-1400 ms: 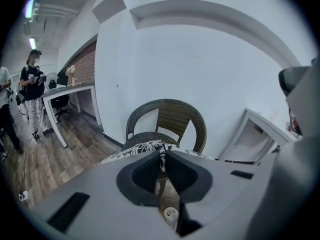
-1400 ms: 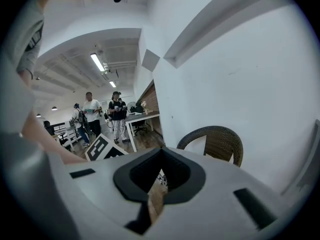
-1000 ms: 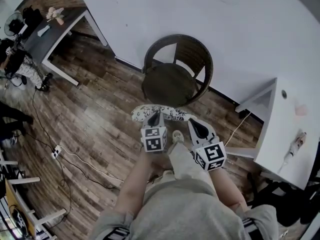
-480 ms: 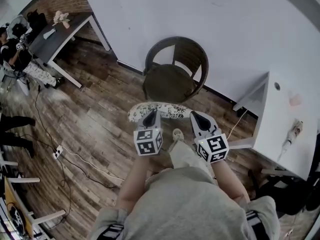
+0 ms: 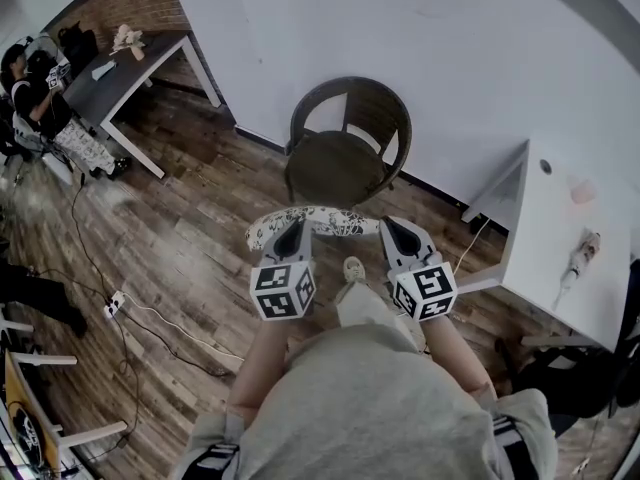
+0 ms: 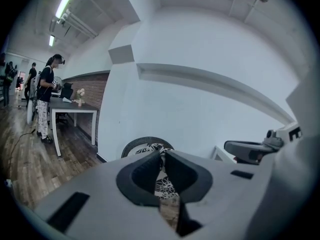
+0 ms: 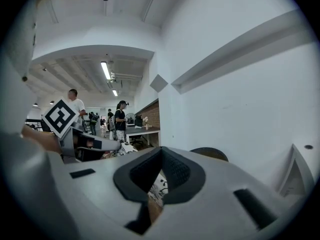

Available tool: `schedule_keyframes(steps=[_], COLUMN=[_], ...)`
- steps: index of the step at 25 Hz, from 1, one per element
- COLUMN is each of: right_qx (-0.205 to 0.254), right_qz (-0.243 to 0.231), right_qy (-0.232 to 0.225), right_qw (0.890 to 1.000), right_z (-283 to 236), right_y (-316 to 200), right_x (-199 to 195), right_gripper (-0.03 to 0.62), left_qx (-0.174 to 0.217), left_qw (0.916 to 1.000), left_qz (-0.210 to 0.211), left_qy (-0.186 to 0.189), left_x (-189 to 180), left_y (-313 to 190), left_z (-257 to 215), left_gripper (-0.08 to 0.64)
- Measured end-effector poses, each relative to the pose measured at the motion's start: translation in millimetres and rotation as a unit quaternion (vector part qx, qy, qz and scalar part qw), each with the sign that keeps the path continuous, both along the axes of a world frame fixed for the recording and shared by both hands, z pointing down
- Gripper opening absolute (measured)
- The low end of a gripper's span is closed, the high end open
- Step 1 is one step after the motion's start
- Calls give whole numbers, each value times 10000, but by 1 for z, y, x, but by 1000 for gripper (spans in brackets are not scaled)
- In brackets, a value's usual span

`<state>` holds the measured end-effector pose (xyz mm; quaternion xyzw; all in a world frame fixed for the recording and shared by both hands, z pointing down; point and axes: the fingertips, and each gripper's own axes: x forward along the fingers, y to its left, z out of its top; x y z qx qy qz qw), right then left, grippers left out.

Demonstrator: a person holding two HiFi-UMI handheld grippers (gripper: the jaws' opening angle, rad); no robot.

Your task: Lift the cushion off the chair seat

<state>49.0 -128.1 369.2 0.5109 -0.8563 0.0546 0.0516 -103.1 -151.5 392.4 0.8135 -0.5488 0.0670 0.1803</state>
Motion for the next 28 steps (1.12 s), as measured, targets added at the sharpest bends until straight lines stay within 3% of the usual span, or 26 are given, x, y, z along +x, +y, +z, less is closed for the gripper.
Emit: schedule_keyframes(steps=[12, 28], right_qx=[70, 76], right_qz=[135, 104], right_qy=[-37, 180], right_qw=[9999, 9998], right_z=[-7, -7], right_y=[18, 11], right_x=[1, -3], right_gripper=[-5, -5], left_qx=[293, 247], left_qw=[9994, 9995], left_qz=[34, 50], left_qy=[175, 177], left_x=[-13, -13], left_y=[24, 20], left_z=[-26, -25], left_gripper=[31, 31])
